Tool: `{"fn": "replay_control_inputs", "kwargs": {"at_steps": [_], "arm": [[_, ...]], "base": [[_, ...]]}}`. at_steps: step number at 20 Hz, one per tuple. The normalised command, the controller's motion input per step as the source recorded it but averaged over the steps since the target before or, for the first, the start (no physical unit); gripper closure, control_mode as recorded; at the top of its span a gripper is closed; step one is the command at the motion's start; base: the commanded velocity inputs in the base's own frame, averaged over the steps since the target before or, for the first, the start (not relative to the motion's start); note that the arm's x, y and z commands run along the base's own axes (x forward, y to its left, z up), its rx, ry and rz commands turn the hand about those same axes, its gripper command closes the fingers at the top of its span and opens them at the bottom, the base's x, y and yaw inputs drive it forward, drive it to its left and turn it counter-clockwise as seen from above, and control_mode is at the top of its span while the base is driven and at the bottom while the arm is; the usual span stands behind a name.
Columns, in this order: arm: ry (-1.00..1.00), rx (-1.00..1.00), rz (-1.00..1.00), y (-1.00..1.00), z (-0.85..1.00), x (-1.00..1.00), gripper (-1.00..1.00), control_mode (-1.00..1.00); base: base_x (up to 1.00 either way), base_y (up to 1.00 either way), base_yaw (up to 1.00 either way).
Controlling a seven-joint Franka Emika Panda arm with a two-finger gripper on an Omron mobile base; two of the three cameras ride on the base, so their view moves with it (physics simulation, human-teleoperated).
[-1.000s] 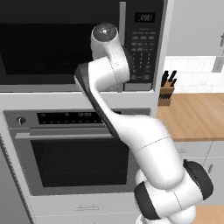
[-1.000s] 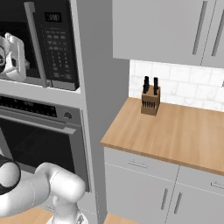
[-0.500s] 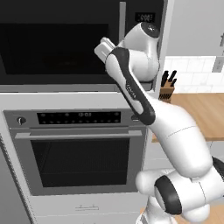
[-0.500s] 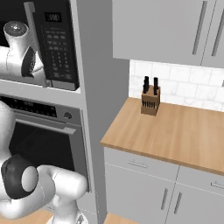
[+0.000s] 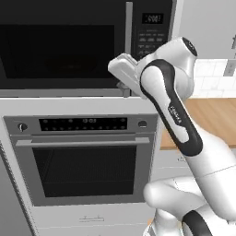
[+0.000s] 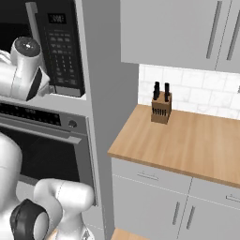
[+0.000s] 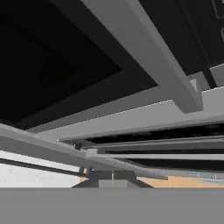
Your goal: Open the microwave, place the bowl with waffle inside the microwave, then close the microwave door and turn it on.
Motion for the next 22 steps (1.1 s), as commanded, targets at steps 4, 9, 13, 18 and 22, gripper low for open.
{"fn": "replay_control_inputs", "kwargs": {"at_steps": [4,9,13,18,22], "arm": [[-0.47,-0.02,0.08,-0.15,0.0,-1.0,1.0,-1.0],[-0.53,0.0,-0.13,-0.42,0.0,-1.0,1.0,-1.0],[-0.15,0.07,-0.4,-0.5,-0.06,-0.78,1.0,-1.0],[0.02,0.24,-0.32,-0.66,-0.08,-0.32,1.0,-1.0],[0.14,0.18,-0.18,-0.22,0.0,0.0,1.0,-1.0]], "base": [[0.0,0.0,0.0],[0.0,0.0,0.0],[0.0,0.0,0.0],[0.0,0.0,0.0],[0.0,0.0,0.0]]}}
